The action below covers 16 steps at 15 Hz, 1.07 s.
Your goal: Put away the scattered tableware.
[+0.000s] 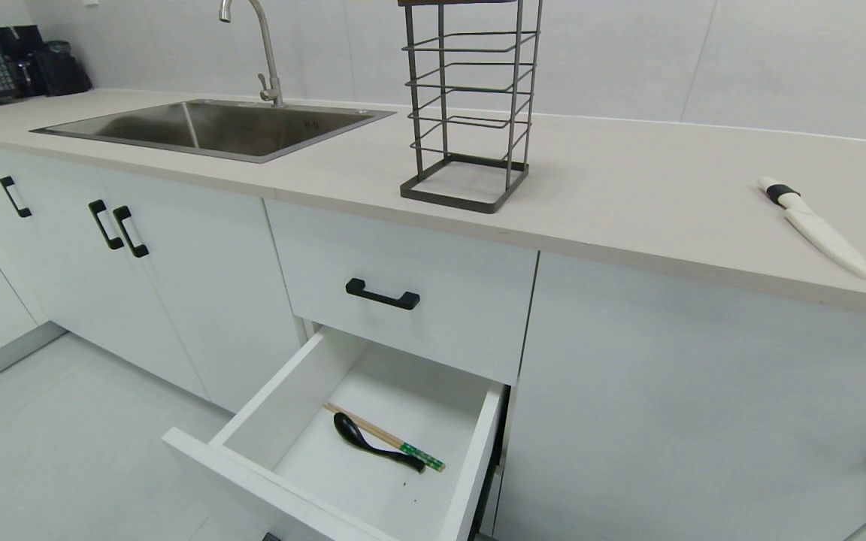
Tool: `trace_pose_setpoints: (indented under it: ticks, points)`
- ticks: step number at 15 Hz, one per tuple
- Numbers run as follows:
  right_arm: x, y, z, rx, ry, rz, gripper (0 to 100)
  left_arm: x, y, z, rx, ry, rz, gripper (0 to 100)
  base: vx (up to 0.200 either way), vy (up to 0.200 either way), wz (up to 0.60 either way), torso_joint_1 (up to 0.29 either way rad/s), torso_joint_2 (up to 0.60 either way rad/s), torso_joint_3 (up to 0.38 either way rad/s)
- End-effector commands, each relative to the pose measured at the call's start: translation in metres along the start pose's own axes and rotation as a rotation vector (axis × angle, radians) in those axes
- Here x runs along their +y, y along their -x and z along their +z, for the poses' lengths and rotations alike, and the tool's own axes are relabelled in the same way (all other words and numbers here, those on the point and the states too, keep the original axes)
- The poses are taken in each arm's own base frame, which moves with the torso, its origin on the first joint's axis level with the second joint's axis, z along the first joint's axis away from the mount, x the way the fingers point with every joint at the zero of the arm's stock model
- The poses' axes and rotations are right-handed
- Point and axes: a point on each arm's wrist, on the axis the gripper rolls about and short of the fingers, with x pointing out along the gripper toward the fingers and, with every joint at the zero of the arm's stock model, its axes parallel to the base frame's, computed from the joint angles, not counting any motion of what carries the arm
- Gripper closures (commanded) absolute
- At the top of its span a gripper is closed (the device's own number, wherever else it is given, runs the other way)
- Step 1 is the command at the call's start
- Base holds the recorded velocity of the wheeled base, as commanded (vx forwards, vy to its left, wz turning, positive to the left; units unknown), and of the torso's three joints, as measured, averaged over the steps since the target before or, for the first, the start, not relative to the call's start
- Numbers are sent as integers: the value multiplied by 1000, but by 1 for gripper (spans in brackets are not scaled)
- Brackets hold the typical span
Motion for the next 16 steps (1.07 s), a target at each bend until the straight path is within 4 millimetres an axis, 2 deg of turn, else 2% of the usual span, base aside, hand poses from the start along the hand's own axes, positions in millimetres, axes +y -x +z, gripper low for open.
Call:
trace_pose_setpoints:
  ticks: [1, 5, 7, 9, 11, 13, 16]
  points:
    - [3, 9, -8, -50, 8, -45, 0, 0, 0, 0, 1, -6, -3, 0, 0, 0, 0, 0, 0, 0]
    - [6, 17, -17, -100, 15, -100, 0, 0, 0, 0, 1, -6, -3, 0, 0, 0, 0, 0, 0, 0]
    - [9, 18, -32, -87, 13, -120, 0, 0, 0, 0, 1, -1, -1, 0, 0, 0, 0, 0, 0, 0]
    - [10, 16, -38, -71, 5, -131, 0, 0, 0, 0, 1, -3, -3, 0, 0, 0, 0, 0, 0, 0]
    - [11, 16, -41, -32, -5, -217, 0, 0, 0, 0, 1, -6, -4, 0, 0, 0, 0, 0, 0, 0]
    - [15, 22, -51, -29, -17, -218, 0, 0, 0, 0, 1, -7, -4, 0, 0, 0, 0, 0, 0, 0]
    - [14, 23, -55, -30, -134, -293, 0, 0, 0, 0, 1, -3, -10, 0, 0, 0, 0, 0, 0, 0]
